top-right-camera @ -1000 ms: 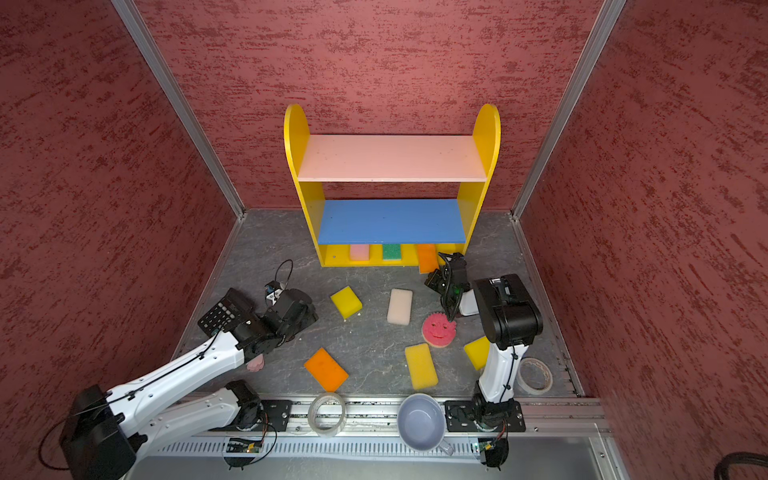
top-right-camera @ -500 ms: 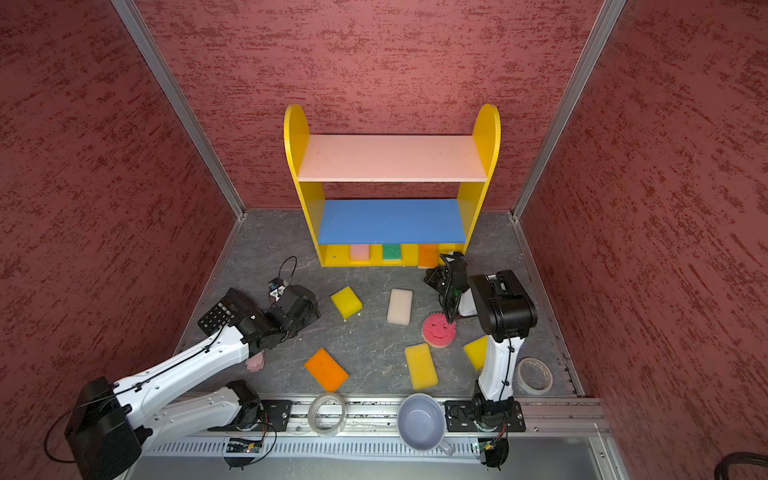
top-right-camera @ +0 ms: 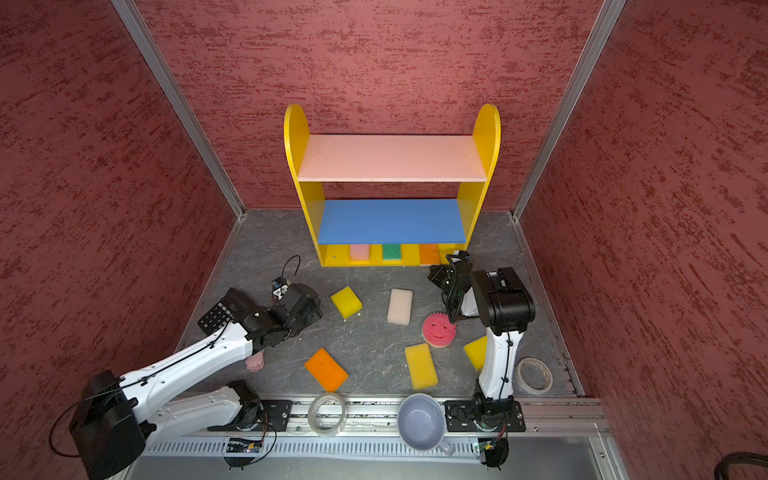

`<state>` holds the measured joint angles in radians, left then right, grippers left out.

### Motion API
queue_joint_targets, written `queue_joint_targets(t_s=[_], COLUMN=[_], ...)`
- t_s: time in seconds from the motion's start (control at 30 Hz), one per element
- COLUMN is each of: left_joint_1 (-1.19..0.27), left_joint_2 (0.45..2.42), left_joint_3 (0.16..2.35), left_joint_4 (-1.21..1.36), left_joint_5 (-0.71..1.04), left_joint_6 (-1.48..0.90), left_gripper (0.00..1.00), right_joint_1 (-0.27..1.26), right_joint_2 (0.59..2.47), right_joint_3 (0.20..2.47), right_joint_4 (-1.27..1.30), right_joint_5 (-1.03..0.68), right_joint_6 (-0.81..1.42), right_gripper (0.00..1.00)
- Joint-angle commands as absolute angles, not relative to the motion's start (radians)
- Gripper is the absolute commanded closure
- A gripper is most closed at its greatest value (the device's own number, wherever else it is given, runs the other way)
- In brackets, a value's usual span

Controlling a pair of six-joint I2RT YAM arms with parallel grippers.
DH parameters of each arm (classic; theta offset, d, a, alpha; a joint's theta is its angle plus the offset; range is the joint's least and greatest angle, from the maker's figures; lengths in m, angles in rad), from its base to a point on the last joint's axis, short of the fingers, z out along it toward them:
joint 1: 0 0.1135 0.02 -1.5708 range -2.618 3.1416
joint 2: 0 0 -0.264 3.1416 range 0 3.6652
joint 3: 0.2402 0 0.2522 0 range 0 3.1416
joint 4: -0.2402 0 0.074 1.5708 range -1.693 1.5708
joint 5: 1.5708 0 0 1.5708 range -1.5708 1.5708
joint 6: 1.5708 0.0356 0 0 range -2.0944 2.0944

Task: Place and organize the cleaning sponges onto the shelf
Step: 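Push the orange sponge farther under the blue shelf with the right gripper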

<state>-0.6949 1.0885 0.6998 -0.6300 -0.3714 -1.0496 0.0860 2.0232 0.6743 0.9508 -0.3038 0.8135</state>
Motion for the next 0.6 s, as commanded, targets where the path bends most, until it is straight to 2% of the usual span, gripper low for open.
queue_joint_targets(t_s=[0.0,0.57], left_joint_1=[-0.696,-0.704], left_joint_2=[1.089,1.102], left_joint_3=[0.715,0.713], left_joint_4=[-0.628,-0.626], left_joint_5=[-0.375,-0.379], left_joint_6=[-1.046,-1.055], left_gripper=[0.33,0.33], right_joint_1=[0.074,0.072], right_joint_2=[2.077,2.124], right_joint_3=[0.676,0.724], right_joint_4=[0.964,0.961], right_joint_5=[-0.325,-0.35], right_joint_6=[0.849,0.88], right_gripper=[0.98,0.97])
